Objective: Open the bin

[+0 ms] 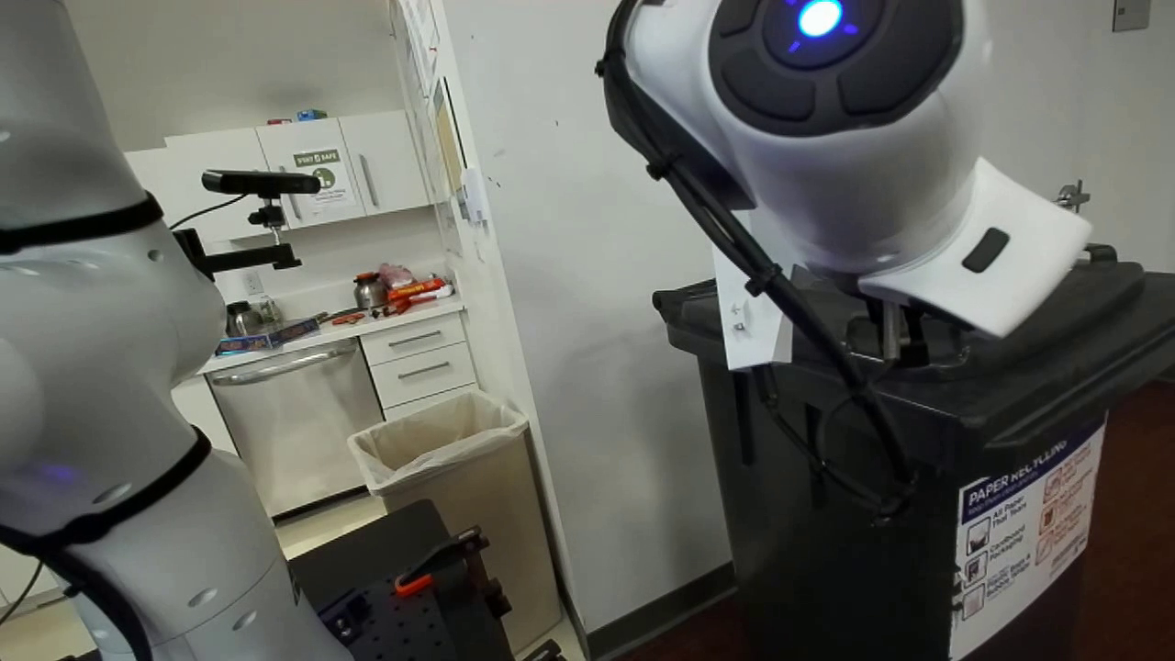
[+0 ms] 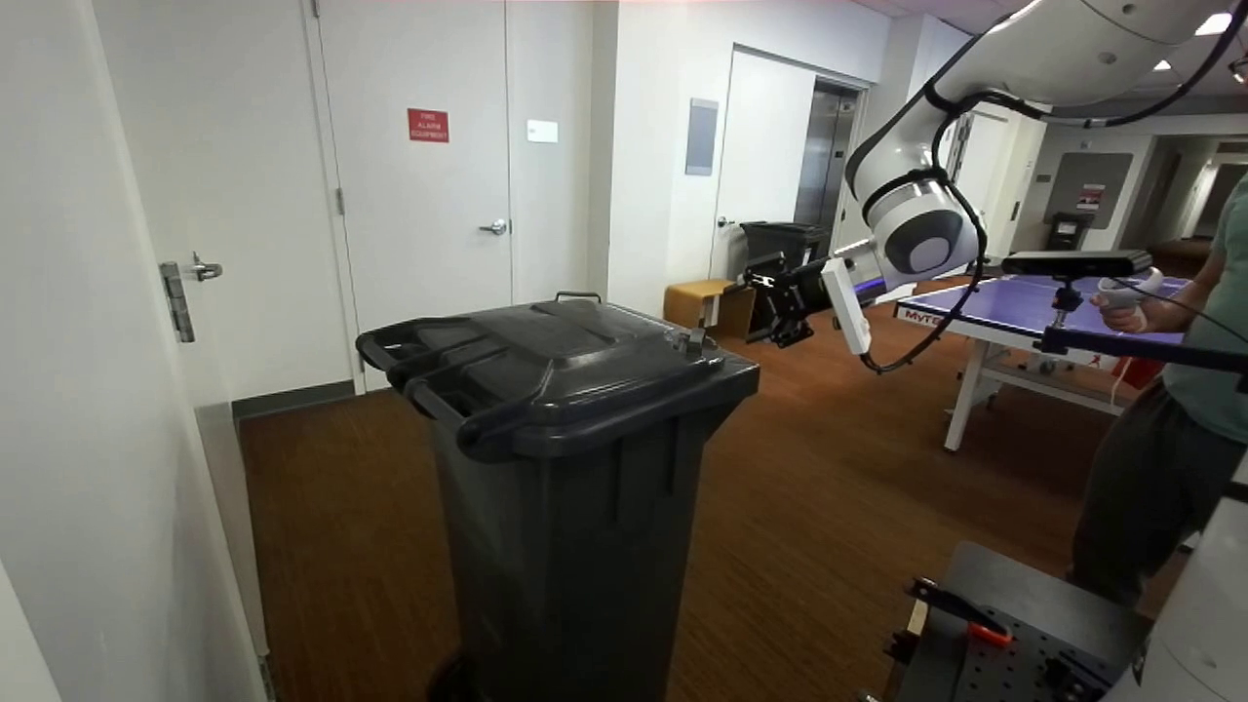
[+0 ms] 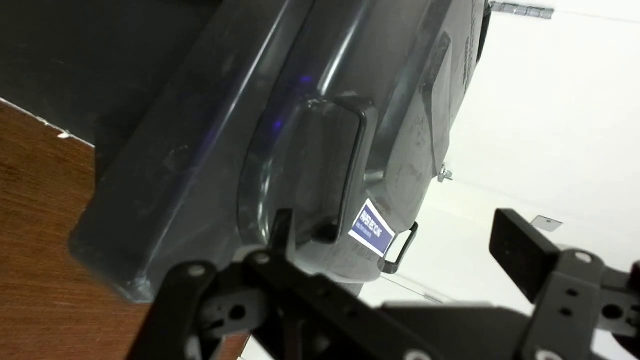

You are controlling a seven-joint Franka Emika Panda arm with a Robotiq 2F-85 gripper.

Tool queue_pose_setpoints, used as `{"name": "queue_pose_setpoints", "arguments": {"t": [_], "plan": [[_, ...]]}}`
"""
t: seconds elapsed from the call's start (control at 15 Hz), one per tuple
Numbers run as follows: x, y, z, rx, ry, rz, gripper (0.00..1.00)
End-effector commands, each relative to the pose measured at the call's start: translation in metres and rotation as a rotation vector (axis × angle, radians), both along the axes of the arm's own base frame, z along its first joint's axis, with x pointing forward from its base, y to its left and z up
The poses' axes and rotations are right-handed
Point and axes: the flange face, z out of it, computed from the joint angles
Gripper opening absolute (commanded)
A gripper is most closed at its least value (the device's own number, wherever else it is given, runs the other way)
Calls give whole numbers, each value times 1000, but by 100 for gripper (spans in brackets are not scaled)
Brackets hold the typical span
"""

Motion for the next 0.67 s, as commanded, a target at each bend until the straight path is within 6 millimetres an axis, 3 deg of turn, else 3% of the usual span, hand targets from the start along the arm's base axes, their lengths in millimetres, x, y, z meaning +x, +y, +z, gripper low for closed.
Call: {"name": "queue_pose_setpoints", "arguments": {"t": [0.0, 0.6], "plan": [[16, 1, -5, 20, -28, -4, 100], [71, 3, -11, 44, -47, -25, 100]]}}
